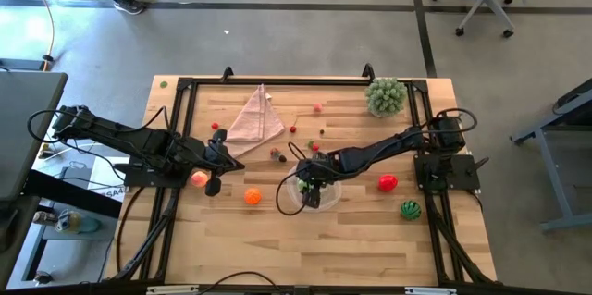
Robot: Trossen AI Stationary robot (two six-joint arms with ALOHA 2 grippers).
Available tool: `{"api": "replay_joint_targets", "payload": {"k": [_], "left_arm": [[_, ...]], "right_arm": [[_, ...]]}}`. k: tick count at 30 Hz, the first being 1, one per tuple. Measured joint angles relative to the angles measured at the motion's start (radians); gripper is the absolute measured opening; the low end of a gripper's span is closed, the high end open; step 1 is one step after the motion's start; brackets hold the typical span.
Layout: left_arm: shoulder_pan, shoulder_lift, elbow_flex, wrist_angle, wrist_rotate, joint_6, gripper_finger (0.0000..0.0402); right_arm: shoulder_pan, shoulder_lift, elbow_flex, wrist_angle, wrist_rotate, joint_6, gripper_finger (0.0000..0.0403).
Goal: Pick and placing Produce into tupperware
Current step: Put the cabbage into the transparent bin, then put the red apple into the transparent bin
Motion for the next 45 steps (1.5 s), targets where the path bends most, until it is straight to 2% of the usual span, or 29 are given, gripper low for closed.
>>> {"api": "replay_joint_targets", "payload": {"k": [9, 20, 28, 33, 36, 38, 43, 45], "left_arm": [[0.000, 0.000, 0.000, 0.000, 0.000, 0.000, 0.0001], [0.000, 0.000, 0.000, 0.000, 0.000, 0.000, 0.0001], [0.000, 0.000, 0.000, 0.000, 0.000, 0.000, 0.0001], [0.000, 0.000, 0.000, 0.000, 0.000, 0.000, 0.0001], [0.000, 0.000, 0.000, 0.000, 0.000, 0.000, 0.0001], [0.000, 0.000, 0.000, 0.000, 0.000, 0.000, 0.0001], [0.000, 0.000, 0.000, -0.001, 0.000, 0.000, 0.0001], [0.000, 0.000, 0.000, 0.000, 0.000, 0.000, 0.0001]], "right_arm": [[0.000, 0.013, 0.000, -0.019, 0.022, 0.008, 0.0315], [0.000, -0.003, 0.000, -0.034, 0.012, 0.001, 0.0319], [-0.006, -0.095, 0.000, -0.107, 0.016, 0.044, 0.0319], [-0.008, -0.209, 0.000, -0.240, 0.070, 0.074, 0.0319], [-0.008, -0.289, 0.000, -0.402, 0.142, 0.160, 0.0319], [-0.008, -0.338, 0.000, -0.536, 0.165, 0.275, 0.0319], [-0.002, -0.405, 0.000, -0.874, 0.138, 0.670, 0.0319], [0.009, -0.407, 0.000, -0.986, 0.125, 0.780, 0.0319]]}}
